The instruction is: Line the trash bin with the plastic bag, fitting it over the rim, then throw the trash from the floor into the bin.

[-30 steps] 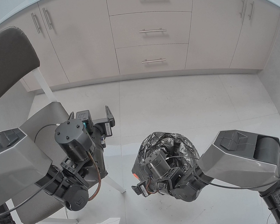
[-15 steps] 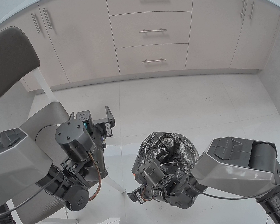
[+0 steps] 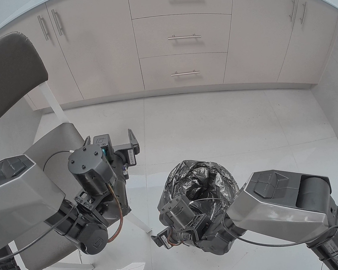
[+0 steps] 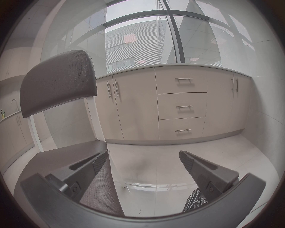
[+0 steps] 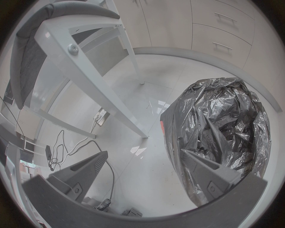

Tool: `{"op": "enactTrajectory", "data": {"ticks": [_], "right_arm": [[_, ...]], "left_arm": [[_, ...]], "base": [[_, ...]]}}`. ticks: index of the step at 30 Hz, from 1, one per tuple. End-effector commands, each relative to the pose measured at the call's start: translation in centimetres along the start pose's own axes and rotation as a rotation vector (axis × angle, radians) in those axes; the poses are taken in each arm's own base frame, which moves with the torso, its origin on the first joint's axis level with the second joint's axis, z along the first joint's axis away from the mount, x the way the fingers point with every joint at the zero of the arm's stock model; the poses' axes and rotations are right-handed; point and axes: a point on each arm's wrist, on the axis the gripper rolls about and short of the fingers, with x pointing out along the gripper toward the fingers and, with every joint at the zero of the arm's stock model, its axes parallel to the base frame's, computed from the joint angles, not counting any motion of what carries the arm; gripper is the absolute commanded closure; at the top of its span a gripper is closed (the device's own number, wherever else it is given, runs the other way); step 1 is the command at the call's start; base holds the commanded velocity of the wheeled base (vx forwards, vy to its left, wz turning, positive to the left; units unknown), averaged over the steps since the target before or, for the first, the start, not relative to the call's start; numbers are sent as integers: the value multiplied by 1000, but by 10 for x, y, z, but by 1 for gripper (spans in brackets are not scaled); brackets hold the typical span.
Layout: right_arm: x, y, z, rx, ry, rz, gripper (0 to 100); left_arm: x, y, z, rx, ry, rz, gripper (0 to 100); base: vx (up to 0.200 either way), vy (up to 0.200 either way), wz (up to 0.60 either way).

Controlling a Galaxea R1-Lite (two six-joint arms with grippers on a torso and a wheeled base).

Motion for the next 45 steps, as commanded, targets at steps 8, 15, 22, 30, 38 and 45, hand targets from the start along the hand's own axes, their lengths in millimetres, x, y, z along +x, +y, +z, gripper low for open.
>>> {"op": "enactTrajectory", "data": {"ticks": [8, 15, 22, 30, 38, 45], "right_arm": [[0, 5, -2, -6, 6, 6, 0], [9, 2, -9, -7, 19, -1, 0], [16, -2, -2, 9, -1, -8, 0], [21, -7, 2, 25, -13, 10, 0], [20, -7, 1, 84, 0, 55, 0], [-5, 1, 17, 136, -30, 79, 0]], "left_arm": [[0, -1, 0, -1, 0, -1, 0], [0, -1, -1, 0, 1, -1, 0], [0, -2, -3, 3, 4, -3, 0], [0, -2, -4, 4, 5, -3, 0], [0, -2, -4, 4, 5, -3, 0], [0, -2, -3, 2, 3, -3, 0]], "base": [[0, 0, 0], [0, 0, 0], [0, 0, 0], [0, 0, 0], [0, 0, 0], [0, 0, 0]]}}
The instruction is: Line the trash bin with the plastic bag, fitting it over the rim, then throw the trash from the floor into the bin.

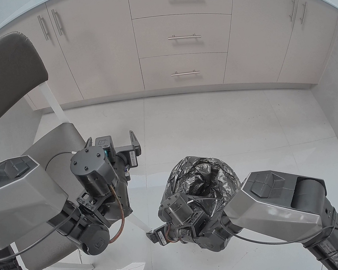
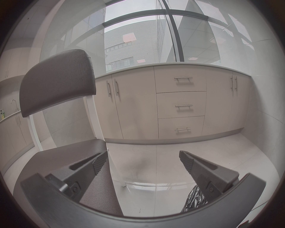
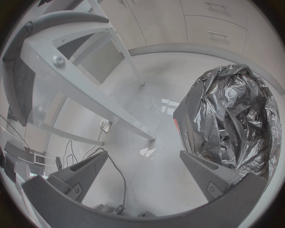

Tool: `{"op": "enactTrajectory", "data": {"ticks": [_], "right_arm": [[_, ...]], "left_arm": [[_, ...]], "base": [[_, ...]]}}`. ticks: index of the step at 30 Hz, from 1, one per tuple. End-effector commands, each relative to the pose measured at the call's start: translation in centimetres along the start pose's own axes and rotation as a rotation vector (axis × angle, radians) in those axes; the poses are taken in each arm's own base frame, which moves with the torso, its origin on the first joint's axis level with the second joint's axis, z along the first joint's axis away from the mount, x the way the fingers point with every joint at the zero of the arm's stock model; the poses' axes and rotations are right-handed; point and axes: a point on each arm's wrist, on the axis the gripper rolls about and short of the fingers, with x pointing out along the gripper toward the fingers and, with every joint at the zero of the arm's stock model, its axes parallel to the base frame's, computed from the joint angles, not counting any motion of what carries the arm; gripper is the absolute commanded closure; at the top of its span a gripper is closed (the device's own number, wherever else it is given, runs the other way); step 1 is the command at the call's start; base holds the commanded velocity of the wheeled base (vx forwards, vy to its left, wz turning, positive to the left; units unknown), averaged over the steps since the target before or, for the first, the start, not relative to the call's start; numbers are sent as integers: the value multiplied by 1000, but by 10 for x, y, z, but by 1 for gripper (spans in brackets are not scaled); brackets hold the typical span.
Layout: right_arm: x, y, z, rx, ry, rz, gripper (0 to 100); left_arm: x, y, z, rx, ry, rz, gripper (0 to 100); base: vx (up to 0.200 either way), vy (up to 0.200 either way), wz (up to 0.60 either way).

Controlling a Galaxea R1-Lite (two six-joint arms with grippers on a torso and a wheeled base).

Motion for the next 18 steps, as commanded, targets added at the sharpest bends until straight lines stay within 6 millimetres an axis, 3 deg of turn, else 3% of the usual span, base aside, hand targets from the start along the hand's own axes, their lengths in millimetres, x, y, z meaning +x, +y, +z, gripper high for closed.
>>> {"op": "enactTrajectory", "data": {"ticks": [1, 4, 7, 12, 18], "right_arm": [[-29, 12, 12, 30, -21, 28, 0], [-49, 14, 16, 47, -24, 35, 0], [-54, 9, 23, 52, -48, 28, 0], [-42, -19, 45, 77, -118, -26, 0], [-22, -41, 53, 73, -150, -67, 0]], "left_arm": [[0, 1, 1, -2, -3, 2, 0], [0, 1, 1, -1, -1, 2, 0], [0, 0, 1, -3, -3, 1, 0], [0, 1, 2, -4, -5, 3, 0], [0, 0, 1, -3, -3, 1, 0]], "base": [[0, 0, 0], [0, 0, 0], [0, 0, 0], [0, 0, 0], [0, 0, 0]]}}
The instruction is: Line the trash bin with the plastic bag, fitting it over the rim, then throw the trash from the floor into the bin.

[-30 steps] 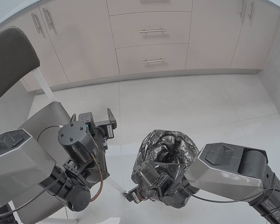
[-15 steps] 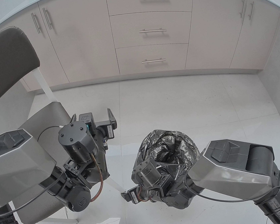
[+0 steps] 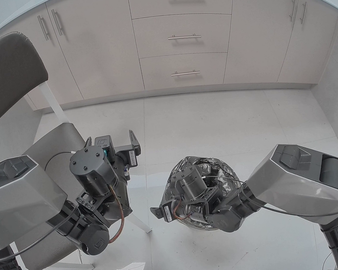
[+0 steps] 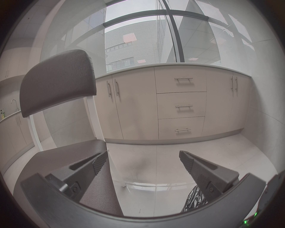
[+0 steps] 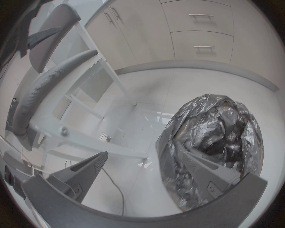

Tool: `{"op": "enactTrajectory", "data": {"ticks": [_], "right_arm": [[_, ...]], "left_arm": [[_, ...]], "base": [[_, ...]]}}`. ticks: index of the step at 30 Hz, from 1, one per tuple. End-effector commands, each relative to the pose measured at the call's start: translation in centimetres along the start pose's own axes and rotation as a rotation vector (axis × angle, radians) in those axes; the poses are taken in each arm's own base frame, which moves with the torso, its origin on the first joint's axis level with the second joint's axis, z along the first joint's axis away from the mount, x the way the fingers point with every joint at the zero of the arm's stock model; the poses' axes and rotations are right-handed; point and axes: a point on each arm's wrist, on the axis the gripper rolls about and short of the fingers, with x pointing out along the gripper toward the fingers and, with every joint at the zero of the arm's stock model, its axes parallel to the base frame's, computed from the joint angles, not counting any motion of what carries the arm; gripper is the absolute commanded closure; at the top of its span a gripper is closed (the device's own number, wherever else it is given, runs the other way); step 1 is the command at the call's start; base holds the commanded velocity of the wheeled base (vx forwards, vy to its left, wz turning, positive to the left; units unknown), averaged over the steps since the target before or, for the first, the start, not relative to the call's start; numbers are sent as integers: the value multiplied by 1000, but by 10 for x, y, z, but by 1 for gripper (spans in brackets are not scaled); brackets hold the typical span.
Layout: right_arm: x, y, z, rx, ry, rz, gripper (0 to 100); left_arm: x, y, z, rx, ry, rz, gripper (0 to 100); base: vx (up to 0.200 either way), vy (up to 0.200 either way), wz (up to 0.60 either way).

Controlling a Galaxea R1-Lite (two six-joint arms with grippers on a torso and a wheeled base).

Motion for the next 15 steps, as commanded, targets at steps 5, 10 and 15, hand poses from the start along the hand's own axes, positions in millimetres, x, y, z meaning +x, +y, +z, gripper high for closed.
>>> {"op": "enactTrajectory", "data": {"ticks": [5, 10, 15], "right_arm": [[30, -16, 8, -1, -51, -45, 0], [37, -15, 8, -2, -61, -46, 0], [39, -12, 5, -7, -54, -42, 0]], "left_arm": [[0, 0, 0, 1, 0, 0, 0], [0, -1, -2, 4, 3, 0, 0], [0, -1, -2, 4, 4, -1, 0]], "base": [[0, 0, 0], [0, 0, 0], [0, 0, 0]]}}
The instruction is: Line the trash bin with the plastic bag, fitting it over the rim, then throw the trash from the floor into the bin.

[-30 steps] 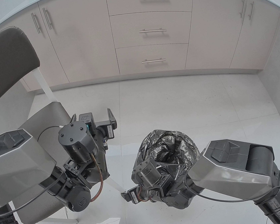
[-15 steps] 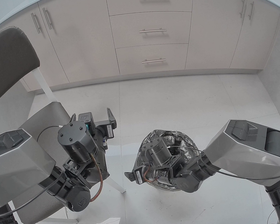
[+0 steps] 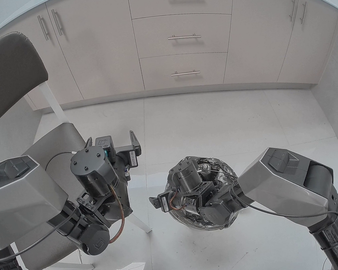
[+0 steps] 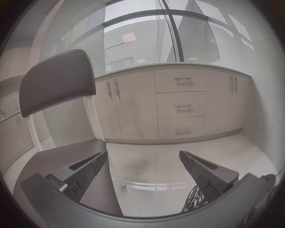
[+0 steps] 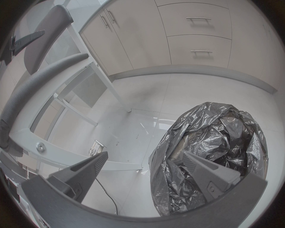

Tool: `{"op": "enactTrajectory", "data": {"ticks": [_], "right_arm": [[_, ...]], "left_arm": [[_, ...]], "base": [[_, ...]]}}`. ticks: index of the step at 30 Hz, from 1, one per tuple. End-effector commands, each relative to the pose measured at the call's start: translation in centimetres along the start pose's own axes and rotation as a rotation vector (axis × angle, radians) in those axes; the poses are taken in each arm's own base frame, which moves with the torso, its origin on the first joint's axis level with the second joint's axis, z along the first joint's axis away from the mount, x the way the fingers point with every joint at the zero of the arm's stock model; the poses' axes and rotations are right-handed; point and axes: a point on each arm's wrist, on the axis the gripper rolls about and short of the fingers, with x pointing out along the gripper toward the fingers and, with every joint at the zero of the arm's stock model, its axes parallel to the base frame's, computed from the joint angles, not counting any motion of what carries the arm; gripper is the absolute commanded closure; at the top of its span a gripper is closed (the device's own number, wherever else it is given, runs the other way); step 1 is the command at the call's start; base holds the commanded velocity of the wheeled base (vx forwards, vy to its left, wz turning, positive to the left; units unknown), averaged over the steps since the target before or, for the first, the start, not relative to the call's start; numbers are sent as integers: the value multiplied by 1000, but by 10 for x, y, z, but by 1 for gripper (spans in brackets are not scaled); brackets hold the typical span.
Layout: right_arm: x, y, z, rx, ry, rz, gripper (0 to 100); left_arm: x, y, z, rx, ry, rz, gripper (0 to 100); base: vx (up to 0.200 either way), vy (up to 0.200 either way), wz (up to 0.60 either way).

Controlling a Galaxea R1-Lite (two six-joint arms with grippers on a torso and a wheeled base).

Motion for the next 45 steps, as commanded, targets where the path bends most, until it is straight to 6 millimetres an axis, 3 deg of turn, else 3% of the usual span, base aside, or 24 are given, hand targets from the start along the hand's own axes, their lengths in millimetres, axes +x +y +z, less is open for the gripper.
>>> {"op": "enactTrajectory", "data": {"ticks": [1, 45], "right_arm": [[6, 1, -9, -11, 15, 2, 0], [58, 14, -4, -69, 11, 7, 0]], "left_arm": [[0, 0, -1, 2, 2, -1, 0], [0, -4, -8, 16, 16, -10, 0]], "base": [[0, 0, 0], [0, 0, 0]]}}
